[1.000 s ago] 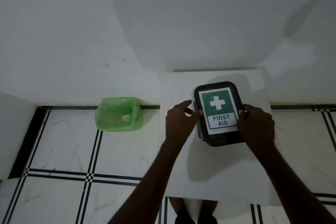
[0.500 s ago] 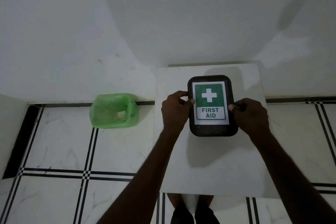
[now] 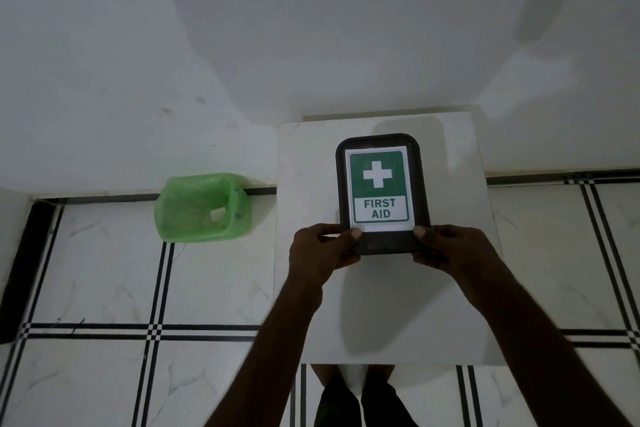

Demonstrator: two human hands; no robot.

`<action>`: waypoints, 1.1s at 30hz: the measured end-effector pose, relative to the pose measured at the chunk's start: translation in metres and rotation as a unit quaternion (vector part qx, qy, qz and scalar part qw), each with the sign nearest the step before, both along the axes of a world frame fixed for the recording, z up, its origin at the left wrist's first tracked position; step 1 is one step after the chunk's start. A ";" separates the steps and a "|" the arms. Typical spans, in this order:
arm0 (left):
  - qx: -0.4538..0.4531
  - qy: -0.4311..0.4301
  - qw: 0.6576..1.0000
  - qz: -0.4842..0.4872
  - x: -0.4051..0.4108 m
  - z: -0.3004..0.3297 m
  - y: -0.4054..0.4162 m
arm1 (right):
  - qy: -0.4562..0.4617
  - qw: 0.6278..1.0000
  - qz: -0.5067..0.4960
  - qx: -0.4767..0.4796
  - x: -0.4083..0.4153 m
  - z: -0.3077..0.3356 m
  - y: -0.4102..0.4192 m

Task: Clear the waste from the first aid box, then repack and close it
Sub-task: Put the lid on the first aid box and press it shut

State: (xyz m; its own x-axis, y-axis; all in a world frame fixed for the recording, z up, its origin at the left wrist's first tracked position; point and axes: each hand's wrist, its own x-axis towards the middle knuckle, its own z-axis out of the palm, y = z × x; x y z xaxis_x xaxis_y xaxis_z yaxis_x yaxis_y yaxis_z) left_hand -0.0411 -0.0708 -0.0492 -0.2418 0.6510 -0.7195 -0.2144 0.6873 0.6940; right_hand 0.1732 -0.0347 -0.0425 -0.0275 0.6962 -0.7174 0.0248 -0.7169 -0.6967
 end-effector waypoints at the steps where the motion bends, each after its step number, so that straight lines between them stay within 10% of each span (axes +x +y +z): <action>1: -0.001 0.005 1.000 0.004 0.001 0.000 0.001 | -0.002 1.000 -0.003 0.000 0.000 0.000 0.000; 12: 0.000 0.045 0.988 -0.148 -0.023 0.016 0.039 | -0.076 0.988 0.136 0.017 0.006 0.008 0.051; 20: 0.042 0.058 0.997 -0.016 -0.020 0.013 0.132 | -0.084 0.993 0.027 0.073 -0.033 -0.001 0.137; 33: 0.036 0.137 0.985 -0.096 -0.016 0.003 0.145 | -0.159 0.973 0.111 0.127 -0.035 0.000 0.143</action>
State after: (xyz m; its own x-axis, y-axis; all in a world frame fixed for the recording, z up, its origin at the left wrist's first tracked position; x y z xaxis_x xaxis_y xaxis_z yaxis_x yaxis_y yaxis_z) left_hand -0.0567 0.0739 -0.0460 -0.2874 0.7512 -0.5942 0.1171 0.6433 0.7566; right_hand 0.1379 0.1085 -0.0426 -0.0018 0.8541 -0.5200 0.4022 -0.4755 -0.7824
